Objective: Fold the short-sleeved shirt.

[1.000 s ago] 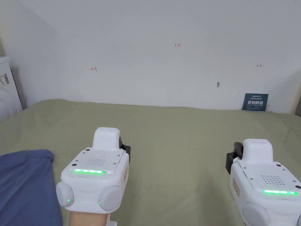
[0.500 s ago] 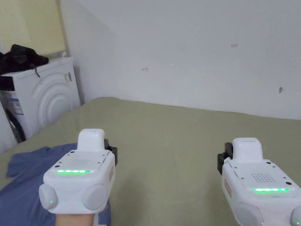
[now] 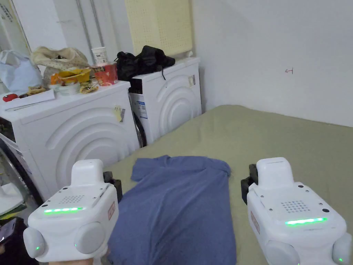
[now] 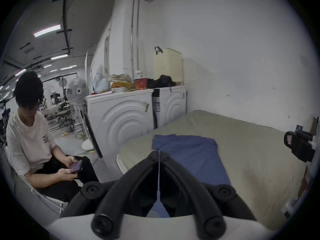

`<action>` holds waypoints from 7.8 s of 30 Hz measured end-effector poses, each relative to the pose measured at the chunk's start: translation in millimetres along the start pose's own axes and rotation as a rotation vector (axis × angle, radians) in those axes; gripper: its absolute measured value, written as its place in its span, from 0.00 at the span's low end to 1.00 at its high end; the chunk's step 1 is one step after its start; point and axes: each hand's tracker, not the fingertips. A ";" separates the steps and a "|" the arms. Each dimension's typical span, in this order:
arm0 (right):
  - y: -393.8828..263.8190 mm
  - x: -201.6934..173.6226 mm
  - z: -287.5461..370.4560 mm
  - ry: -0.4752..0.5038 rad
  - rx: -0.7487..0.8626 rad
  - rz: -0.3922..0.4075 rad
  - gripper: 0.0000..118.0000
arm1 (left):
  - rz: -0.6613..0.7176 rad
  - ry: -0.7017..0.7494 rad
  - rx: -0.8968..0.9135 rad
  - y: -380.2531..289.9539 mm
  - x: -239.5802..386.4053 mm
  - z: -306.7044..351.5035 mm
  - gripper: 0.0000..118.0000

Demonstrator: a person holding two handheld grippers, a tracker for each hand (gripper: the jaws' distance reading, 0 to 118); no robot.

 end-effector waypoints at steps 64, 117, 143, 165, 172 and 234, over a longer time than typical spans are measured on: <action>-69.4 182.8 115.0 -0.427 -0.225 -0.074 0.00 | -0.327 -0.581 -0.390 47.8 311.2 -159.5 0.00; -113.0 262.3 268.2 -0.747 -0.254 -0.235 0.00 | -0.187 -0.827 -0.248 -65.6 313.9 57.0 0.00; -165.4 307.9 198.9 -0.729 -0.422 -0.268 0.00 | -0.458 -0.698 -0.631 -119.2 471.5 -177.2 0.87; -170.8 488.6 151.9 -0.766 -0.563 -0.448 0.00 | -0.440 -0.740 -0.712 -133.6 476.4 -191.9 0.02; -196.0 540.3 117.0 -0.701 -0.751 -0.535 0.98 | -0.423 -0.745 -0.691 -136.3 476.2 -196.9 0.02; 158.8 587.7 75.6 -0.892 -0.231 -0.173 0.05 | -0.213 -0.470 -0.021 255.3 512.1 -158.4 0.01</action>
